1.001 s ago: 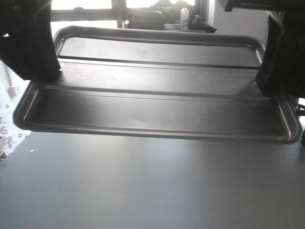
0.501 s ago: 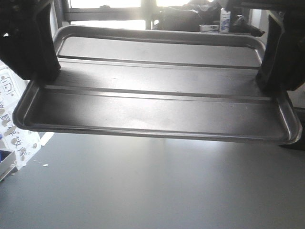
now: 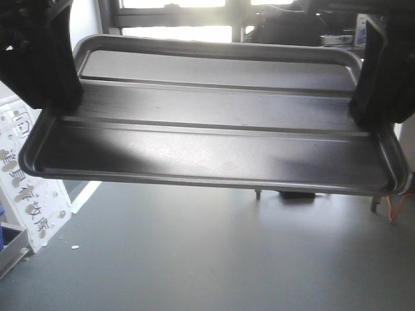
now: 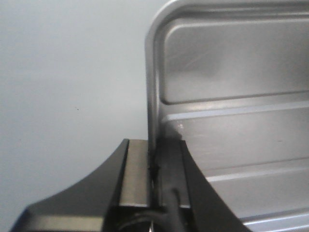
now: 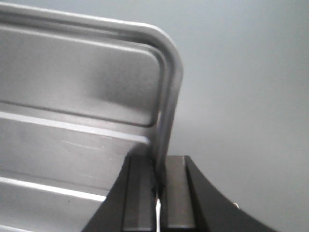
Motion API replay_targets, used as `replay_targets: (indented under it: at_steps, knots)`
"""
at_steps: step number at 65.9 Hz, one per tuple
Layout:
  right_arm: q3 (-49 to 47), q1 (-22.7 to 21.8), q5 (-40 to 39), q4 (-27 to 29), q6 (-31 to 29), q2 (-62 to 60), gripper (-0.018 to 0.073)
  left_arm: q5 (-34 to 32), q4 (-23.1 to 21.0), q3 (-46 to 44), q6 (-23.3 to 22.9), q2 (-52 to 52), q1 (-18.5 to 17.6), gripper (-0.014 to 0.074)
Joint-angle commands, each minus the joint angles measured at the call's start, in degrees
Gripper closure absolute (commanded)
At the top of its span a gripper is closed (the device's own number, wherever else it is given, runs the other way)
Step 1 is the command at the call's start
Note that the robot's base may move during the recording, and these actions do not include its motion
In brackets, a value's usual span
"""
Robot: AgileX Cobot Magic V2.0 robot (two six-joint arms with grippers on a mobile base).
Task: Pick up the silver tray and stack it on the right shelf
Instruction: 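Hold the tray level with both grippers while the base drives to another shelf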
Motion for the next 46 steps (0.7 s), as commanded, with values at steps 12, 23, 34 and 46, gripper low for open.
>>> replay_targets:
  at_steps: [12, 23, 34, 46]
  knots:
    - [-1.4, 0.1, -2.8, -1.5, -1.5, -1.5, 0.0503, -1.6, 1.5, -1.9, 0.8, -1.8, -0.5, 0.0691]
    - [-1.4, 0.1, -2.8, -1.5, -1.5, -1.5, 0.0503, -1.6, 1.5, -1.9, 0.8, -1.8, -0.5, 0.0691]
    - [-1.4, 0.1, -2.7, -1.5, -1.5, -1.5, 0.0503, -1.6, 1.5, -1.9, 0.8, -1.8, -0.5, 0.0691]
    - [-1.4, 0.1, -2.7, -1.5, -1.5, -1.5, 0.0503, -1.6, 1.5, -1.9, 0.8, -1.8, -0.5, 0.0691]
